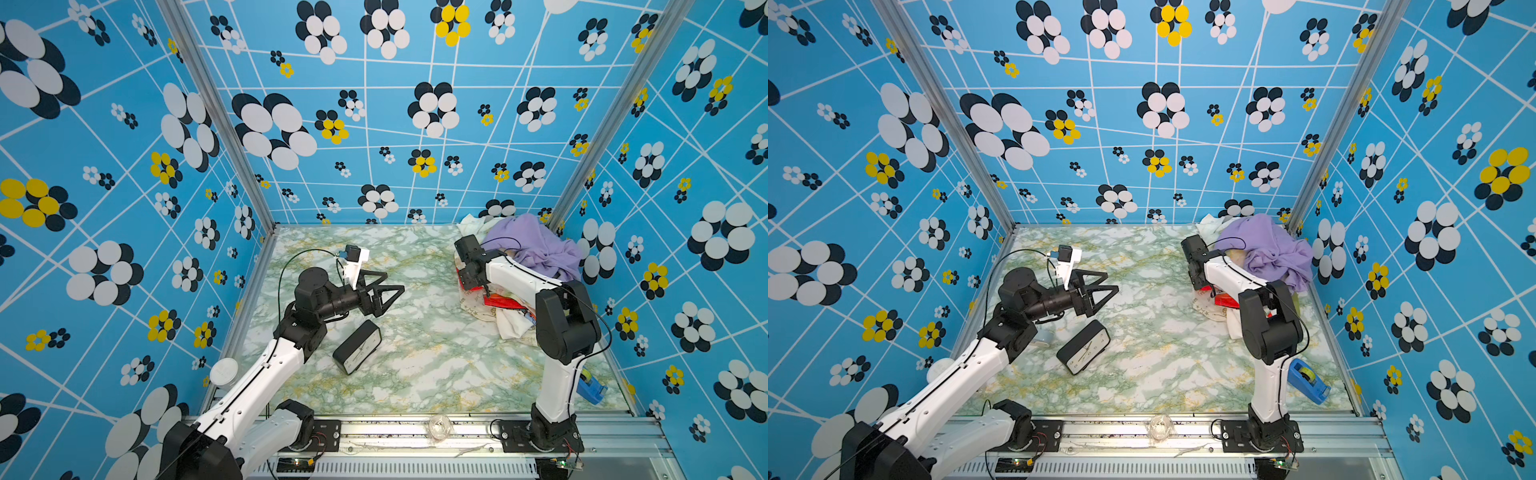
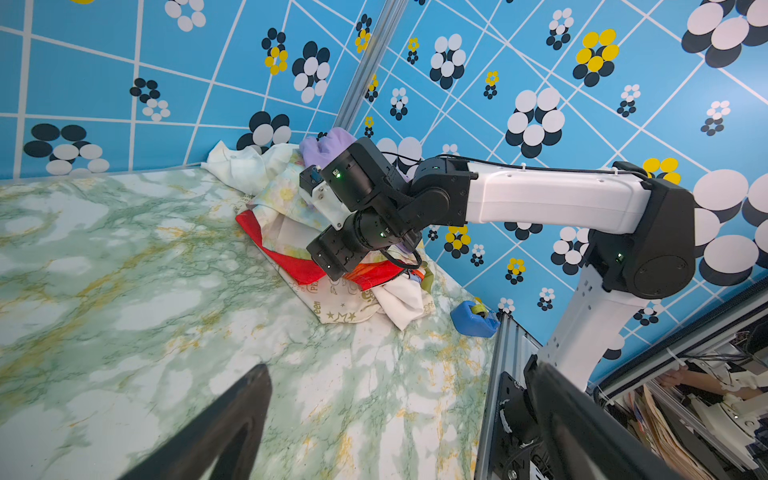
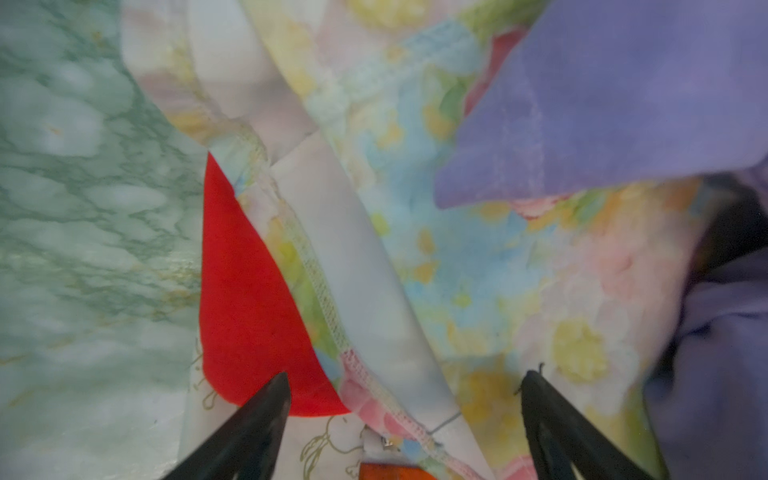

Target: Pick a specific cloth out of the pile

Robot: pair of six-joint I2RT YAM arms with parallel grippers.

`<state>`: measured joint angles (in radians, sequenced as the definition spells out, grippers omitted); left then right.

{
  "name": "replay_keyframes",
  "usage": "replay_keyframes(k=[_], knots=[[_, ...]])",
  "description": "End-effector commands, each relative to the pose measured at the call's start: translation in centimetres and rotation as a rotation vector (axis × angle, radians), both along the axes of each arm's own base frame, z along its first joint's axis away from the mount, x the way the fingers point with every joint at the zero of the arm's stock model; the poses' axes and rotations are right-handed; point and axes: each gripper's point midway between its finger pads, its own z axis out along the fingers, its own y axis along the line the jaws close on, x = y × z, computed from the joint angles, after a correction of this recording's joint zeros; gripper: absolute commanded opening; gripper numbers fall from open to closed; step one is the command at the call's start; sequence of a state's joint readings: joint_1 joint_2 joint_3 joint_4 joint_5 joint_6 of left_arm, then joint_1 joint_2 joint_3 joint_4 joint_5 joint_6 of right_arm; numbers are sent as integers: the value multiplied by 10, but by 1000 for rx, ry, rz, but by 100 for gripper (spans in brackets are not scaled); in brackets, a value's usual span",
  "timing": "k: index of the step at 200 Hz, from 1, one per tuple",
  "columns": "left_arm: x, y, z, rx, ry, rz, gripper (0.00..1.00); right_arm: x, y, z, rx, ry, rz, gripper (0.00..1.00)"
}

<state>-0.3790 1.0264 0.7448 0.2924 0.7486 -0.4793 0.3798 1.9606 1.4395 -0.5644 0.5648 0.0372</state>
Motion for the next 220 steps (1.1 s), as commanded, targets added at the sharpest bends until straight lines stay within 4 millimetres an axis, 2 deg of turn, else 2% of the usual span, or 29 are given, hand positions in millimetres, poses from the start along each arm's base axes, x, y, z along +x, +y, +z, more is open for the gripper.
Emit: replay_keyframes(k=[1, 54, 82, 128, 170, 220], knots=[[2, -1, -4, 5, 1, -7, 99, 0, -2, -8, -39, 11, 5, 90], [3, 0, -7, 10, 8, 1, 99, 12, -7, -11, -102, -13, -2, 88], [4, 1, -7, 12, 9, 9, 99, 17, -16, -8, -166, -45, -28, 85], [6, 1, -9, 16, 12, 18, 99, 18, -20, -3, -165, -80, -46, 78], [6, 2, -9, 17, 7, 22, 99, 19, -22, 6, -151, -104, -57, 76], [6, 3, -11, 20, 10, 31, 99, 19, -29, 4, -147, -104, -78, 60]])
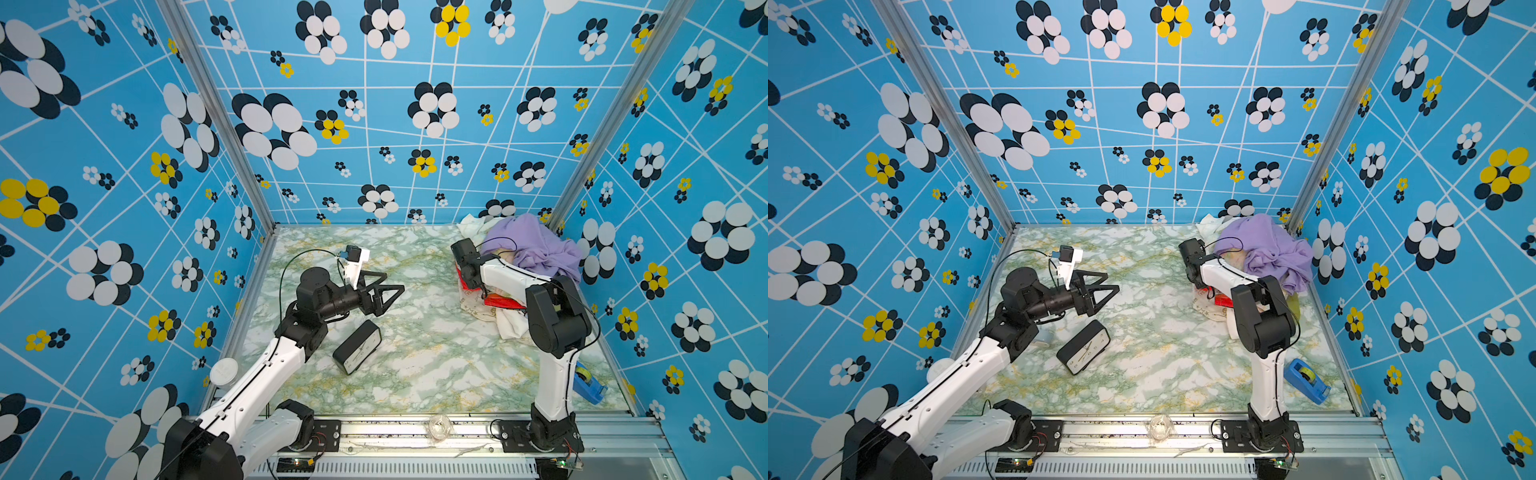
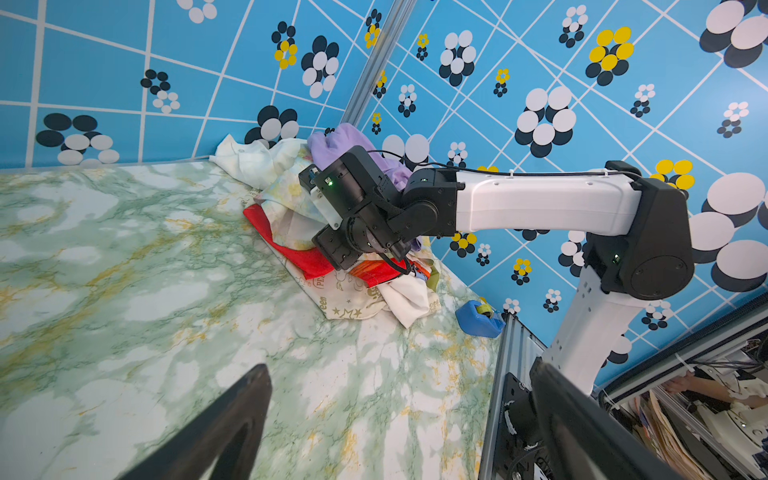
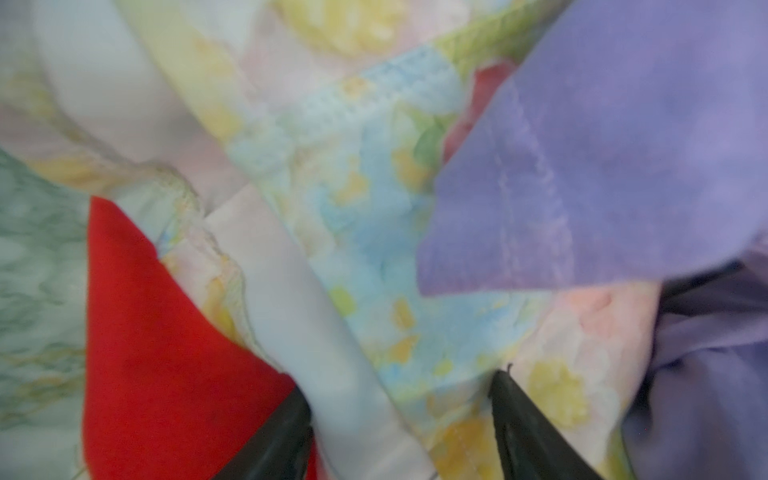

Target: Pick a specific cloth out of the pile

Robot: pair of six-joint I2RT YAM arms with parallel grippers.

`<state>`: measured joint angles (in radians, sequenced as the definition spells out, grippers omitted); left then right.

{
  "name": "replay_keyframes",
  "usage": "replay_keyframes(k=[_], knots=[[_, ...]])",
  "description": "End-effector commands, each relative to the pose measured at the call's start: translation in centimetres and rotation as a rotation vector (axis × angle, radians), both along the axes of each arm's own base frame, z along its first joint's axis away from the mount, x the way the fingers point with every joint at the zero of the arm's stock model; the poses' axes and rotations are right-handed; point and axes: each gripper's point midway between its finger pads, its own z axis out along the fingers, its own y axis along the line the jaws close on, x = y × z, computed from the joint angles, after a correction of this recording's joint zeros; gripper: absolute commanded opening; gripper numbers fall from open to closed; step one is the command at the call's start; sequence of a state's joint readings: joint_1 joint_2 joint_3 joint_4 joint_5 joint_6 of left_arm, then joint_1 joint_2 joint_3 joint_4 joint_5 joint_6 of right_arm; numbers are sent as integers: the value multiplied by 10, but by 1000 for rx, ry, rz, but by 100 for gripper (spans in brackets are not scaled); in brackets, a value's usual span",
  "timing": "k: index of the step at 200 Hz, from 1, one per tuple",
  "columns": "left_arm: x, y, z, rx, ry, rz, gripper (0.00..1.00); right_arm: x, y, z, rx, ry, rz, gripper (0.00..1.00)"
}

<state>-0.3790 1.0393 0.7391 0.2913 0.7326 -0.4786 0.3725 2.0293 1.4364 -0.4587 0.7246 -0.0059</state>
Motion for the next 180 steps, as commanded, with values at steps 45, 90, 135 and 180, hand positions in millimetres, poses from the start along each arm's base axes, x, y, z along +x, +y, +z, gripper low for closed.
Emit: replay_keyframes(k=[45, 90, 135, 180], knots=[[1, 3, -3, 10, -10, 16, 99, -1, -9, 23, 18, -66, -40, 50], [0, 3, -3, 7, -11, 16, 99, -1, -7, 35, 35, -85, -34, 54], [0, 4, -3, 7, -9, 18, 99, -1, -7, 35, 45, -82, -31, 51], [1, 4, -5, 8, -6, 22, 99, 0, -14, 22, 57, -57, -56, 44]])
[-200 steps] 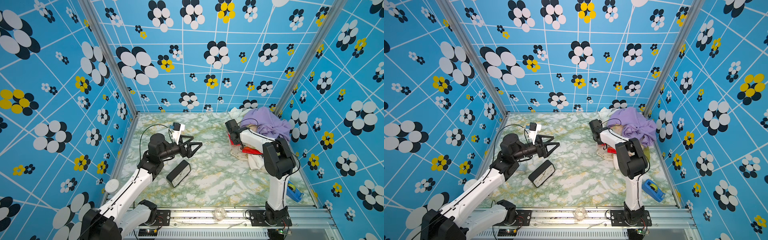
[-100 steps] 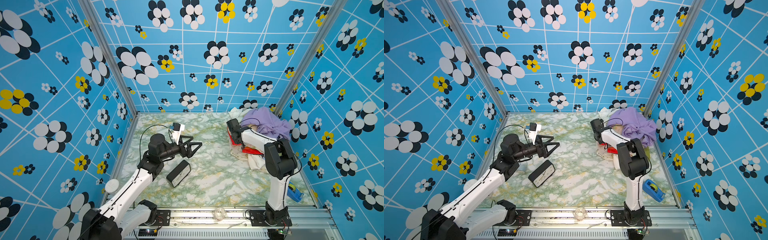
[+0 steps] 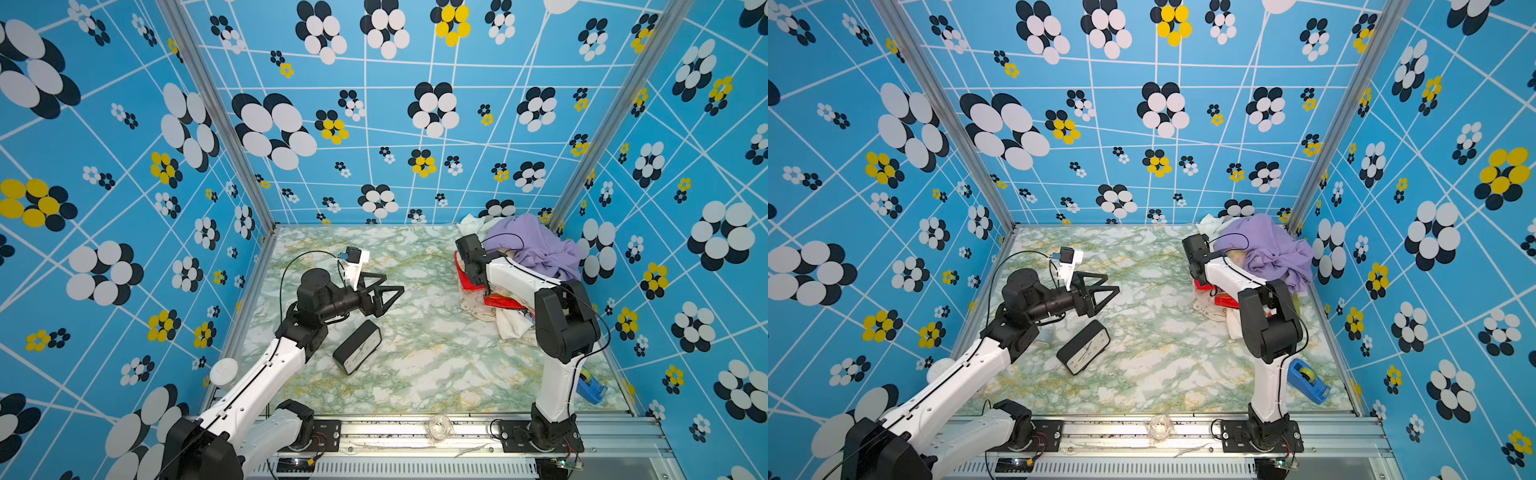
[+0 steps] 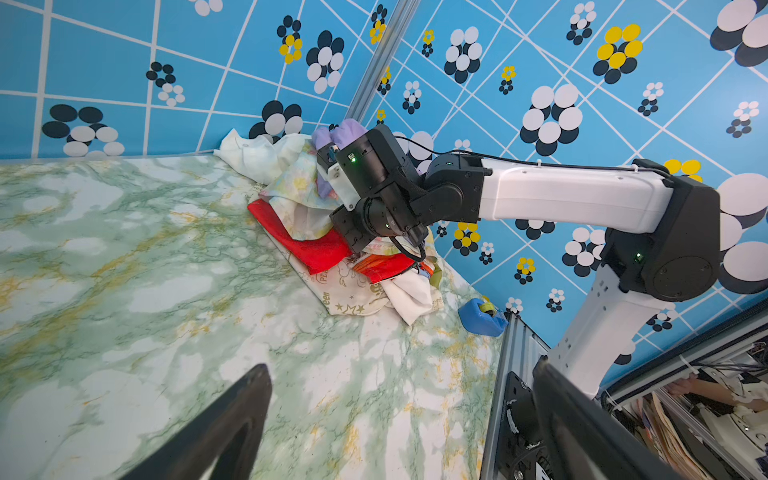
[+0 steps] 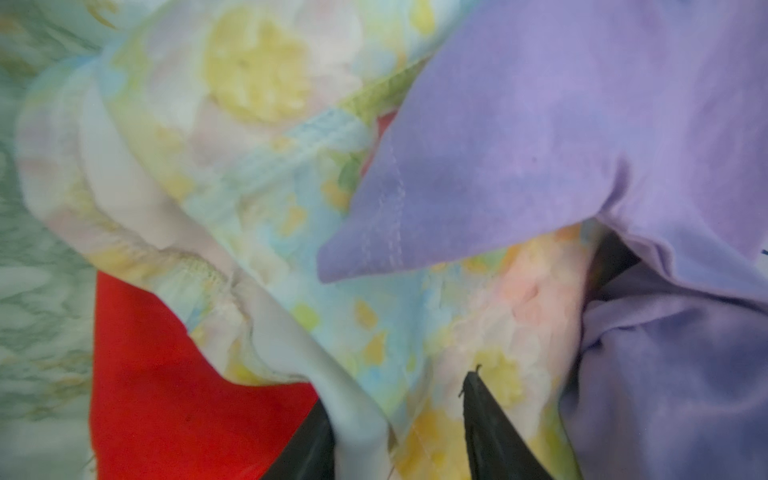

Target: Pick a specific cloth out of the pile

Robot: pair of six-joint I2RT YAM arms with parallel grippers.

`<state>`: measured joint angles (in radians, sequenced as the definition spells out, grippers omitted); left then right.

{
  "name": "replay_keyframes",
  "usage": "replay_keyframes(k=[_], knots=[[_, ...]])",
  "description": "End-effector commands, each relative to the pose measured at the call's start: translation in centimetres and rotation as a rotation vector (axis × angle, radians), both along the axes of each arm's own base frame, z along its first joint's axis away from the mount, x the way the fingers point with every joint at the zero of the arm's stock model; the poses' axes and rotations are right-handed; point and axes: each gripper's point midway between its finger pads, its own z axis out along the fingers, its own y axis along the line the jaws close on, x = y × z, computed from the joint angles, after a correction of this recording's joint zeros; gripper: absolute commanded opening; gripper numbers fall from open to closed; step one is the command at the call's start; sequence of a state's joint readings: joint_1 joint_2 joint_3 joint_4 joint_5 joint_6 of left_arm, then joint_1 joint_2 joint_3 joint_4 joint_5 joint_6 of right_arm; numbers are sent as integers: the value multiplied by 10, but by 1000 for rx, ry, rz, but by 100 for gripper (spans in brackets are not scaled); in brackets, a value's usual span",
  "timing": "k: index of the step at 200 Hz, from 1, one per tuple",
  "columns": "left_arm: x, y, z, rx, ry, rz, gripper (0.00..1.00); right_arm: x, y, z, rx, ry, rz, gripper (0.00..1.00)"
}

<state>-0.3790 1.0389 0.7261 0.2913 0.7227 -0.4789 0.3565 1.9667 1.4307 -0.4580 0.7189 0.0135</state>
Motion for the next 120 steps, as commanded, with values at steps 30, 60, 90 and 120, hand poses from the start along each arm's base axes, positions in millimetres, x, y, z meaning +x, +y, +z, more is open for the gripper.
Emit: replay_keyframes(k=[30, 60, 90, 120], knots=[[0, 3, 0, 5, -17, 14, 99, 0, -9, -4, 33, 1, -34, 39], [1, 3, 0, 6, -13, 15, 99, 1, -10, -5, 44, 4, -33, 29], [1, 3, 1, 5, -15, 15, 99, 0, -11, -2, 53, 0, -36, 0], [1, 3, 3, 2, -17, 14, 99, -3, -11, 11, 65, -21, -33, 0]])
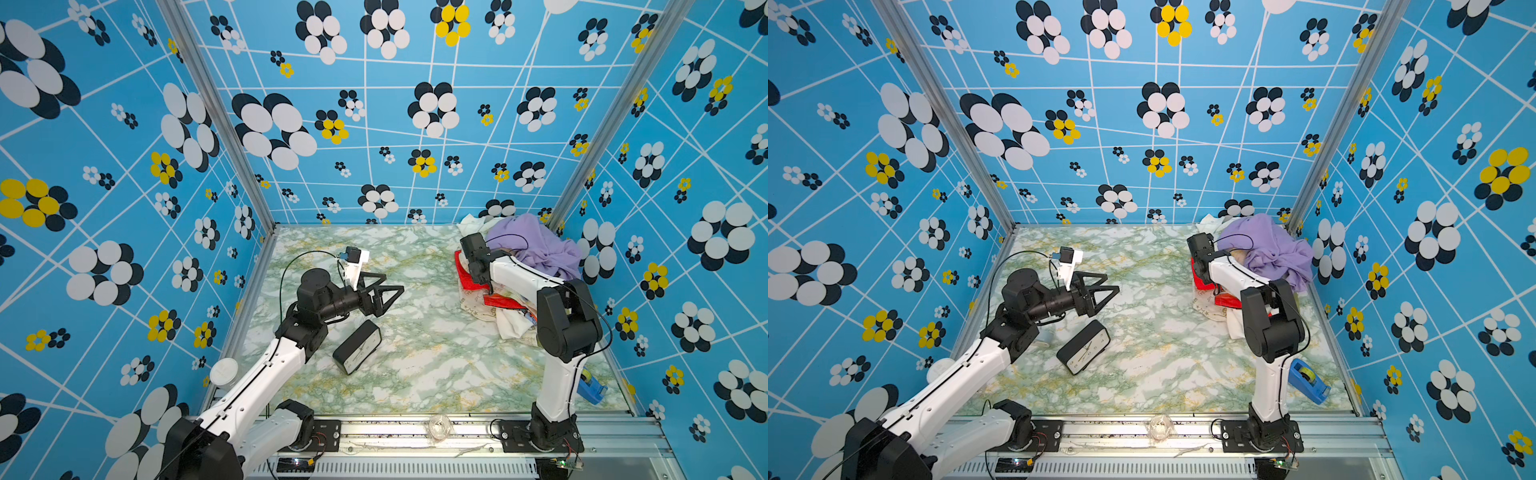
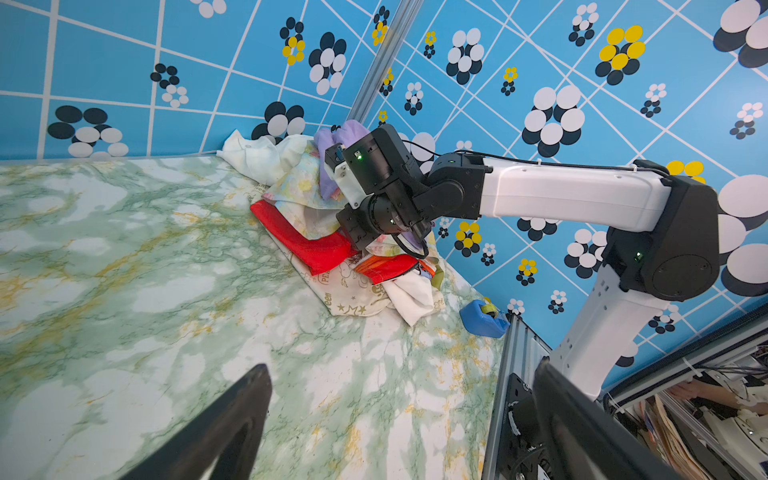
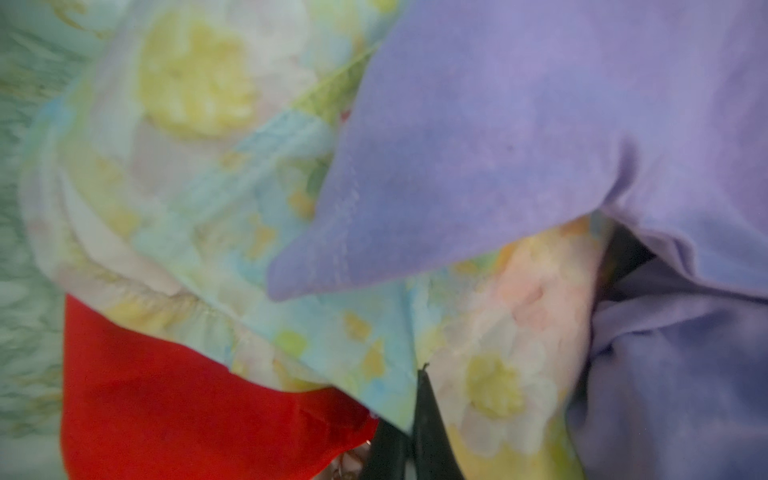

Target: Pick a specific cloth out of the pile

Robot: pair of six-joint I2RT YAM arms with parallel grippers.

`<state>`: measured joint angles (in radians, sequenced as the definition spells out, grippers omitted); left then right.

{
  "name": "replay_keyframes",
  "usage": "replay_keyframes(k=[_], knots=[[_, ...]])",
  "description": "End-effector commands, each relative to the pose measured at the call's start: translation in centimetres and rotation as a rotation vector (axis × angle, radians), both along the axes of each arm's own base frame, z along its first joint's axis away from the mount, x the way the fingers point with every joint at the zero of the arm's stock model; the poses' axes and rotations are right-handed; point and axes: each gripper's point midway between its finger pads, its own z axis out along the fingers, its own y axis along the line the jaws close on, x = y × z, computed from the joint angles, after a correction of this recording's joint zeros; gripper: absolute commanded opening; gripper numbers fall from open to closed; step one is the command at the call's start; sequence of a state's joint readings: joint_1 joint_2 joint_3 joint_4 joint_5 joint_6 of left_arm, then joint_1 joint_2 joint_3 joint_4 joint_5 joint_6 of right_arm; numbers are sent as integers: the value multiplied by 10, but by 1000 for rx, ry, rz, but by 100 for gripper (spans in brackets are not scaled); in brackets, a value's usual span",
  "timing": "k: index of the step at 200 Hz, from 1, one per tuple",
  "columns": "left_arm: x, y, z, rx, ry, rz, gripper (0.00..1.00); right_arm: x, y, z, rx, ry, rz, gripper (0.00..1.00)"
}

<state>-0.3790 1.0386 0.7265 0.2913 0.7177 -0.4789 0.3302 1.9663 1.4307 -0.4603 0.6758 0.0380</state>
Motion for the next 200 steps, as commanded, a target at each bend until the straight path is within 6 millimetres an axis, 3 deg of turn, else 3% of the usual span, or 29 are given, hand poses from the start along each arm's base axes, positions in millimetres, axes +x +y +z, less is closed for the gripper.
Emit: replay_keyframes(k=[1, 39, 72, 108, 200], knots=[[0, 3, 3, 2, -16, 10, 99, -5, -4, 16, 16, -25, -10, 0], [-1, 3, 5, -4, -20, 5, 99, -14, -6, 51, 47, -103, -14, 0], [-4, 3, 8, -12, -26, 3, 99, -25, 7, 84, 115, -173, 35, 0], [-6, 3, 10, -20, -29, 1, 99, -32, 23, 108, 150, -221, 83, 0], [-9, 5, 13, -27, -36, 8, 99, -43, 30, 175, 218, -383, 138, 0]])
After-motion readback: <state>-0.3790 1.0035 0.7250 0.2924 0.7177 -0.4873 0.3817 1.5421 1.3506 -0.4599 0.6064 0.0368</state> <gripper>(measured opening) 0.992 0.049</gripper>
